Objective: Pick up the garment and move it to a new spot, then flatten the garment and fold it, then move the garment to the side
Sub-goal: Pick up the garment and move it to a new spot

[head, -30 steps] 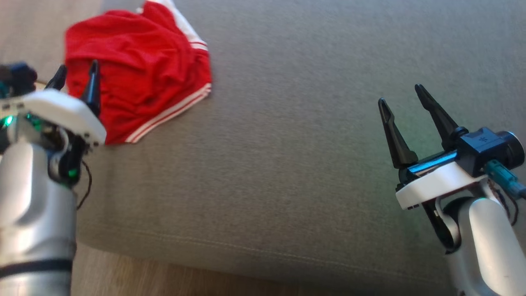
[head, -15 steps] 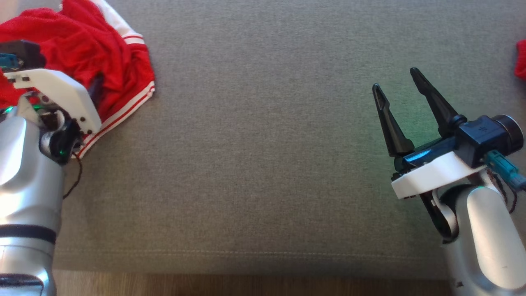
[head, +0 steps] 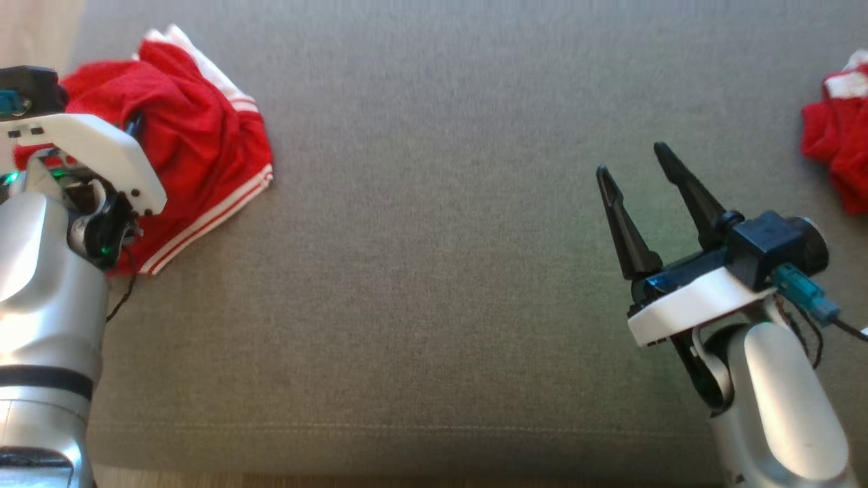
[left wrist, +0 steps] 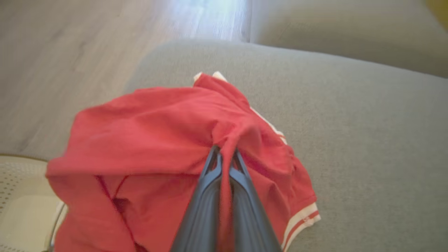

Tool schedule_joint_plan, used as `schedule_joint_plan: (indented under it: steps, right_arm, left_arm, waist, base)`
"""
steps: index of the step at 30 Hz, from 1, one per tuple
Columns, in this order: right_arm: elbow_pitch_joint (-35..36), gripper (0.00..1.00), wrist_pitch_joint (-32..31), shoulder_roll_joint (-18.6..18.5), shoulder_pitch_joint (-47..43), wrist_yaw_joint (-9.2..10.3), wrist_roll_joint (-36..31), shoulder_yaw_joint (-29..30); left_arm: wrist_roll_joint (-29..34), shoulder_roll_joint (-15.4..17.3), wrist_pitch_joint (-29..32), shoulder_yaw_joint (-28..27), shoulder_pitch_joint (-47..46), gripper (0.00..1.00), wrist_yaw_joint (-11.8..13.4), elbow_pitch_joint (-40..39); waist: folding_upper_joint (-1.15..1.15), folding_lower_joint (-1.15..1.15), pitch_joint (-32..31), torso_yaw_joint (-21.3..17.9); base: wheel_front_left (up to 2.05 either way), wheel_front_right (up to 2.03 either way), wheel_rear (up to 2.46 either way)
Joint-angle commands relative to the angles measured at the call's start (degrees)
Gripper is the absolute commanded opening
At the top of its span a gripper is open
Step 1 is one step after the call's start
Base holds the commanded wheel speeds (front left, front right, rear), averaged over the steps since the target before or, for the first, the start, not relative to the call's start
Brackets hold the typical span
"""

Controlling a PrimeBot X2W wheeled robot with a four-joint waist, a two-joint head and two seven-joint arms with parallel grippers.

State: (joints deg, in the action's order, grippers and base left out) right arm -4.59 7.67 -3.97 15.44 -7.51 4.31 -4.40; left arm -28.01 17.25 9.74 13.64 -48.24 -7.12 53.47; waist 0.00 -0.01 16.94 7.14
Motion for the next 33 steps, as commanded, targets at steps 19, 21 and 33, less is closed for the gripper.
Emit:
schedule_joint_plan:
  steps: [19,21,33]
  right_arm:
    - [-4.8,1.0,3.9,1.1,-4.2,0.02,5.2,-0.9]
    - [-5.2,1.0,4.2,1.1,-4.2,0.02,5.5,-0.6]
    - [-7.0,1.0,6.0,1.1,-1.0,0.02,7.9,-0.2]
  left_arm:
    - [-8.6,2.9,-4.8,-4.9,8.1,0.0,2.8,-31.9]
    - [-10.0,1.5,-4.5,-5.4,9.1,0.0,3.9,-36.3]
    - [-14.7,-10.6,1.3,0.7,8.0,0.0,9.4,-53.9]
  waist:
    - [0.0,0.01,-16.3,-2.0]
    - [0.0,0.01,-17.1,-2.9]
    - [0.0,0.01,-17.4,-11.9]
  base:
    - [0.0,0.0,0.0]
    - [0.0,0.0,0.0]
    - [0.0,0.0,0.0]
